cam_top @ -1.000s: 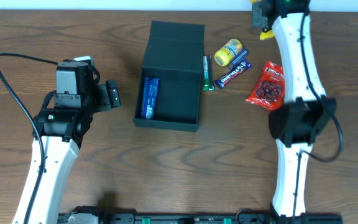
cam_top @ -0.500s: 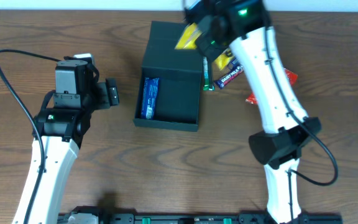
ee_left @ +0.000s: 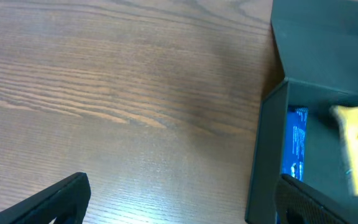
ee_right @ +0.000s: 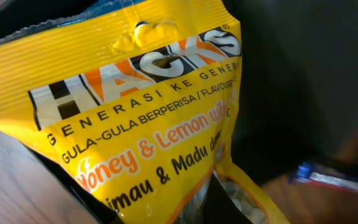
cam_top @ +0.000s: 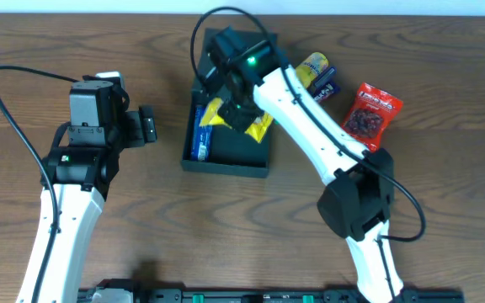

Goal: Pack container
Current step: 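Lower the yellow bag into the box and press it down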

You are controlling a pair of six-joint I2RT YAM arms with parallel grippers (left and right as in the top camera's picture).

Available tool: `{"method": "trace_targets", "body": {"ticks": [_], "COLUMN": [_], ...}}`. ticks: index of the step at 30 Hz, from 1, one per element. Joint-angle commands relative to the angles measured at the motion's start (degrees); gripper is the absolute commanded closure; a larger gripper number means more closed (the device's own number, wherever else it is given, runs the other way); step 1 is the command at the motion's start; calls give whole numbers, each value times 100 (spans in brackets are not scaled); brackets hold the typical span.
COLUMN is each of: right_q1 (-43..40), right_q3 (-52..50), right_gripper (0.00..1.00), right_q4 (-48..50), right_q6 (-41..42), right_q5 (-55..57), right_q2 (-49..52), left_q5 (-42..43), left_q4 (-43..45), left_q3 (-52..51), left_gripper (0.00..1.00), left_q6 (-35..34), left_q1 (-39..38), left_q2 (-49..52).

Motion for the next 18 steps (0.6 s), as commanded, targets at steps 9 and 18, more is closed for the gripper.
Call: {"method": "trace_targets", "body": {"ticks": [9, 18], "right_q1": [236, 232], "right_q3": [-656, -802], "right_gripper": [98, 1], "right_q4": [280, 293], "right_q6": [192, 195], "right_q5": [-555, -553], "right_q2": [35, 15], "left_q5": [-81, -76], "left_q4": [4, 4], "left_q3": [173, 170], "left_gripper": [5, 5], "left_q6": [98, 98], "left_q1": [24, 24], "left_q2": [-57, -57]}}
